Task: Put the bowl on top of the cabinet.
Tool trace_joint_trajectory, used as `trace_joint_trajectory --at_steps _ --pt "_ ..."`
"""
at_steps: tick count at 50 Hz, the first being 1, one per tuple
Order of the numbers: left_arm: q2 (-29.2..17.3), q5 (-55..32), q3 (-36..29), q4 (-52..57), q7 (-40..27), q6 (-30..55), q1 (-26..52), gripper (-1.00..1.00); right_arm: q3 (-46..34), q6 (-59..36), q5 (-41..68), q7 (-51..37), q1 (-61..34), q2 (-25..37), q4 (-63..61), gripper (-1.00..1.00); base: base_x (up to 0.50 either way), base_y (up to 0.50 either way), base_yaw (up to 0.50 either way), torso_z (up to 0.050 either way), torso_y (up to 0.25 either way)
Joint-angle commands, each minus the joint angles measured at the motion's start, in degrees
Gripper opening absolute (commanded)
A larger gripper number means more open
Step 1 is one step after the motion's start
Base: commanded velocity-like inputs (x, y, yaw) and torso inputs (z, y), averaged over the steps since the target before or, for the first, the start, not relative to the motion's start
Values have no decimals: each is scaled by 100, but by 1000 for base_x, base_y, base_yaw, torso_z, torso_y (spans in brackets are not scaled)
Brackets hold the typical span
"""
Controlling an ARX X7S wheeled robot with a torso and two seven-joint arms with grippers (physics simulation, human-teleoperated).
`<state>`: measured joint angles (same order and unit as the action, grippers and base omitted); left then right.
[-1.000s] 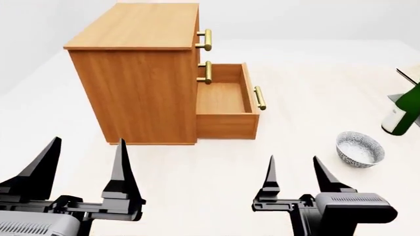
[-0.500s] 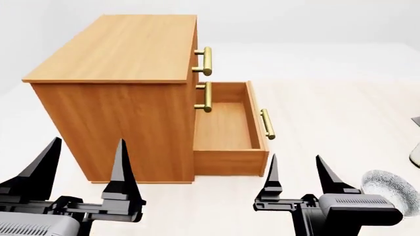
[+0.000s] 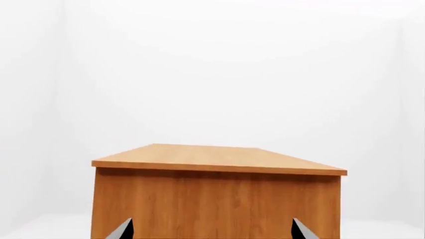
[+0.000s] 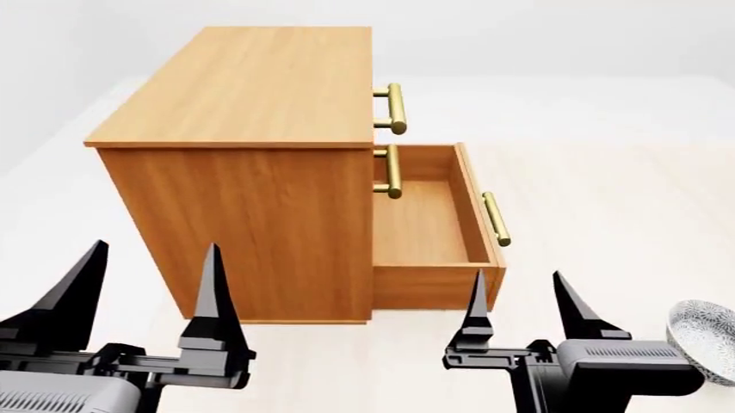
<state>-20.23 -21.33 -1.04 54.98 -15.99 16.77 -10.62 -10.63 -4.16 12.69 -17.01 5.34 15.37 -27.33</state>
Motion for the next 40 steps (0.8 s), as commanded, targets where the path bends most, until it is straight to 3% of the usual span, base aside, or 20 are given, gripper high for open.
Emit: trace_joint_trajectory --at_steps 1,14,40 --pt "-38 -1 -57 -39 -42 -45 7 100 -9 53 55 -27 -8 37 -19 100 0 0 0 0 0" --pt "-97 -14 -116 -71 -105 -85 27 100 -5 76 137 -47 -20 61 53 100 420 -10 0 0 0" --pt "-237 -107 -140 -36 -255 -129 29 100 -86 144 99 -121 -22 108 35 100 45 -16 0 0 0"
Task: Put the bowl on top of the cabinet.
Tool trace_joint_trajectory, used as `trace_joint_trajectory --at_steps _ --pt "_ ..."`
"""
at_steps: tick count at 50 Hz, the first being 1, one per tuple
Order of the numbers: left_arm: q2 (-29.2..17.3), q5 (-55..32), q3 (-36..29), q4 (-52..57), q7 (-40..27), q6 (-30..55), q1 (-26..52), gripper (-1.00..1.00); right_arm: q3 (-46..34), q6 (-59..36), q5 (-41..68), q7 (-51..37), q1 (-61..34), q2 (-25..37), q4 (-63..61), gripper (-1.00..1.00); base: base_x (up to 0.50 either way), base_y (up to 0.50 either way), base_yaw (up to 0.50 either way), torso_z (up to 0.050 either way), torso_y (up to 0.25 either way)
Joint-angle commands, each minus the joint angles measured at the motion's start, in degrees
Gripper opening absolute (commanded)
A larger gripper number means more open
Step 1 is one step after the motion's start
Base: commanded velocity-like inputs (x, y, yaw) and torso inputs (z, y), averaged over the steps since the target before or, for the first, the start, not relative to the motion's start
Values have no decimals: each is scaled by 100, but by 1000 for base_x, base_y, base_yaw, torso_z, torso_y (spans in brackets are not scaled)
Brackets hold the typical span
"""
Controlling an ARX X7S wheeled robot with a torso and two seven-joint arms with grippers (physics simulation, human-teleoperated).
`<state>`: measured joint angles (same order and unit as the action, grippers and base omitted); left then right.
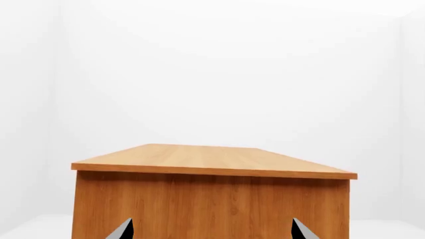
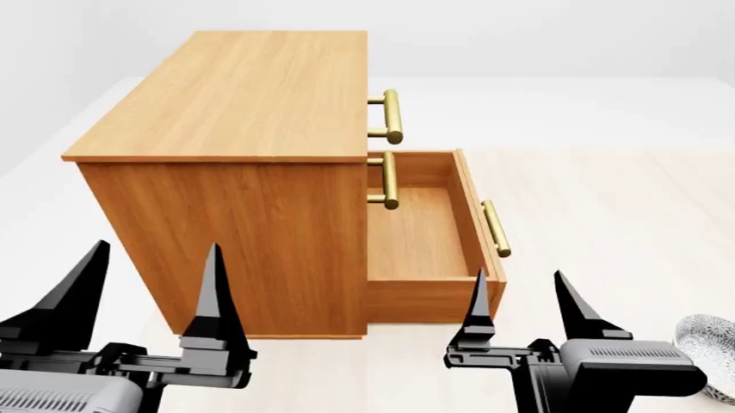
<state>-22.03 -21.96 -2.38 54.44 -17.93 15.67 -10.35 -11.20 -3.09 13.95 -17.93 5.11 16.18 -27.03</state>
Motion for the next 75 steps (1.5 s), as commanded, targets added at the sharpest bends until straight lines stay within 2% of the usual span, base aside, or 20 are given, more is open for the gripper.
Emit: trace_joint_trajectory --at_steps 1,19,28,31,54,75 --pt "-65 -60 -2 31 -70 -9 5 100 -25 8 -14 -39 -6 26 5 100 492 0 0 0 0" --pt "-190 -206 67 294 -188 -8 -69 100 -25 -183 63 -125 -27 82 -74 100 38 0 0 0 0" --pt "-287 -239 65 419 -262 -18 -96 100 32 -865 171 -289 -141 242 -419 100 0 0 0 0 0" --pt "-337 -294 104 464 -311 -24 -97 100 312 -1103 800 -252 -156 229 -582 100 0 0 0 0 0" --pt "-662 -403 -51 478 -648 -186 -70 100 1416 -2282 1109 -1041 -84 972 -1470 100 0 0 0 0 0" --pt "-840 -419 -216 411 -822 -329 -46 100 2719 -3184 1716 -1401 -32 1645 -1564 100 0 0 0 0 0"
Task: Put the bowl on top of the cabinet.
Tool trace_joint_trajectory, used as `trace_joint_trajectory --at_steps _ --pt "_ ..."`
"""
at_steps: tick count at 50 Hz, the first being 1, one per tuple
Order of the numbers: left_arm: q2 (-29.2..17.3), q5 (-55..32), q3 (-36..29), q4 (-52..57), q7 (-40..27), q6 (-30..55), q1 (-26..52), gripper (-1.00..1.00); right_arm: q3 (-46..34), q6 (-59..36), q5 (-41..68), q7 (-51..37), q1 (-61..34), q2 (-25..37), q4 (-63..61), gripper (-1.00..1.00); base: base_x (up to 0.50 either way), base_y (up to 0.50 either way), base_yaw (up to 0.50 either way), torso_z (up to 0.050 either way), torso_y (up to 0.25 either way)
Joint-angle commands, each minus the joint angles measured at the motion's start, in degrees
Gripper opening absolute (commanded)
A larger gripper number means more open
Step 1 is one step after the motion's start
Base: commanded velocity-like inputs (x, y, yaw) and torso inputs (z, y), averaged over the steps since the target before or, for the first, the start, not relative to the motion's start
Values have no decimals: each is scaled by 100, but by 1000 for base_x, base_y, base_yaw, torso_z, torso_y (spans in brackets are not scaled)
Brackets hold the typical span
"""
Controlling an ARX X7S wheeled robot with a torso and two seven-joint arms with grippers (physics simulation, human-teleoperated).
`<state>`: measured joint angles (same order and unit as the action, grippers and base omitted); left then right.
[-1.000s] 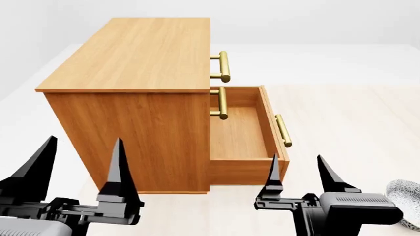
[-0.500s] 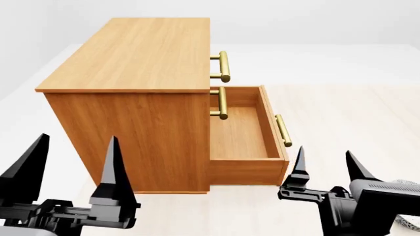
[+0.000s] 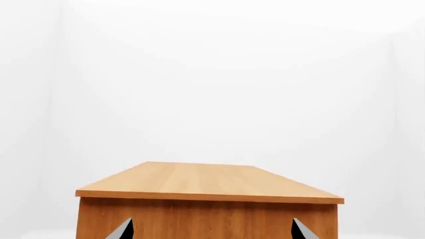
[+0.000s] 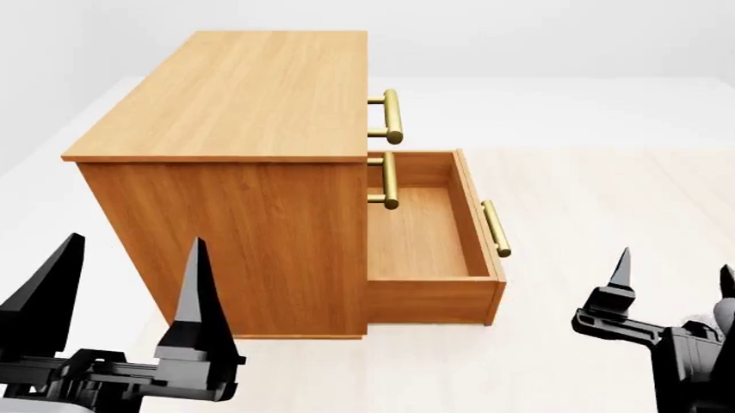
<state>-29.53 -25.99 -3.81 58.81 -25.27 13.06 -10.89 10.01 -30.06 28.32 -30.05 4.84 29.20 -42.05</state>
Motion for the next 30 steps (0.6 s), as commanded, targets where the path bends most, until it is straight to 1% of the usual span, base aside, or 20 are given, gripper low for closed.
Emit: trace_joint_trajectory --at_steps 1,20,30 --pt "-100 -18 -76 -21 -100 -66 10 100 707 -565 348 -203 -2 392 -60 100 0 0 0 0 0" --pt "-236 1 -198 -30 -242 -164 7 100 1720 -1297 866 -371 144 759 198 100 0 0 0 0 0" --pt "-297 15 -287 -48 -315 -188 44 100 1893 -1498 935 -340 141 982 337 100 0 0 0 0 0"
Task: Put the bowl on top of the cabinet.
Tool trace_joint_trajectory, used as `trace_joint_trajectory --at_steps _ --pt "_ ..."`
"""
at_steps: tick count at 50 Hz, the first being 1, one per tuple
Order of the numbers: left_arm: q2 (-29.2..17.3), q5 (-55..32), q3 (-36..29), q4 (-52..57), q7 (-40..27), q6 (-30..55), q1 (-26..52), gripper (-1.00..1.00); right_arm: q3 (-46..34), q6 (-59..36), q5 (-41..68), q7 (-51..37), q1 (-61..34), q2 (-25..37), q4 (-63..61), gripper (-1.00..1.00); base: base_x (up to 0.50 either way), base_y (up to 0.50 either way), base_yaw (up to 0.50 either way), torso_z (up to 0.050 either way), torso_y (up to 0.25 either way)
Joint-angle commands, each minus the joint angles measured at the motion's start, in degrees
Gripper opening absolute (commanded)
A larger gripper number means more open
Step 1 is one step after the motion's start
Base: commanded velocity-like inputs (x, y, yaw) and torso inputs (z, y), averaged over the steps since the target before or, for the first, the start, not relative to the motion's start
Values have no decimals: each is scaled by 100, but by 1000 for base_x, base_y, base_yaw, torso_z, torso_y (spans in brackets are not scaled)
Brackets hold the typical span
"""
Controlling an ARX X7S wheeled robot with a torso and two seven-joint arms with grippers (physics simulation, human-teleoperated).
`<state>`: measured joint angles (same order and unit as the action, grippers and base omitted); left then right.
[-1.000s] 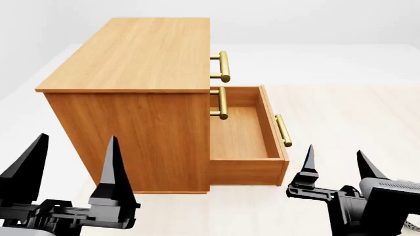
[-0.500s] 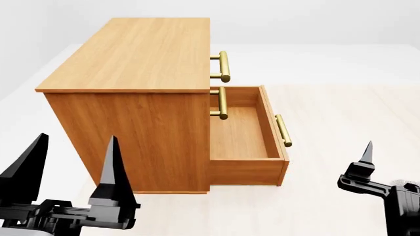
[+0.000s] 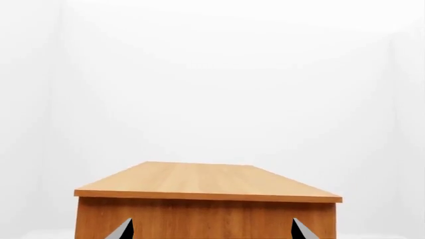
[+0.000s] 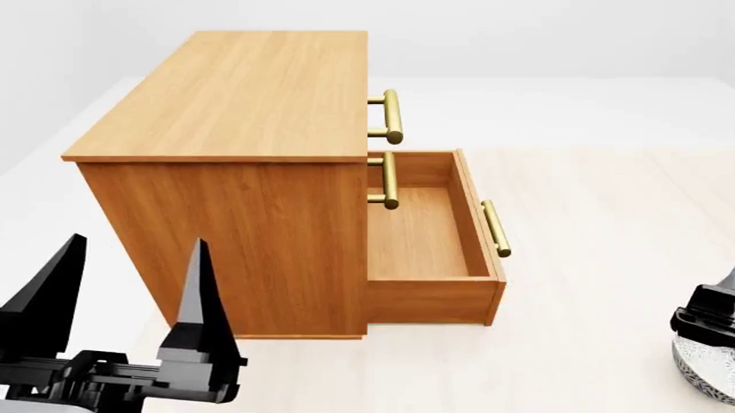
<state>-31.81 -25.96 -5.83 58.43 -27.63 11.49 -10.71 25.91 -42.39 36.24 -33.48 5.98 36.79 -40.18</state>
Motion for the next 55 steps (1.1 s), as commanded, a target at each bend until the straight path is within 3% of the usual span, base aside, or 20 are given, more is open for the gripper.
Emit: trace_joint_trajectory --at_steps 1,19,55 --pt "-69 24 -98 -24 -77 -49 23 100 272 -264 117 25 26 253 206 100 0 0 0 0 0" --pt "-138 57 -217 -79 -149 -133 40 100 139 -914 599 112 -287 594 381 100 0 0 0 0 0" --pt "-284 40 -343 -129 -288 -230 86 100 284 -1493 1428 75 -804 498 860 100 0 0 0 0 0"
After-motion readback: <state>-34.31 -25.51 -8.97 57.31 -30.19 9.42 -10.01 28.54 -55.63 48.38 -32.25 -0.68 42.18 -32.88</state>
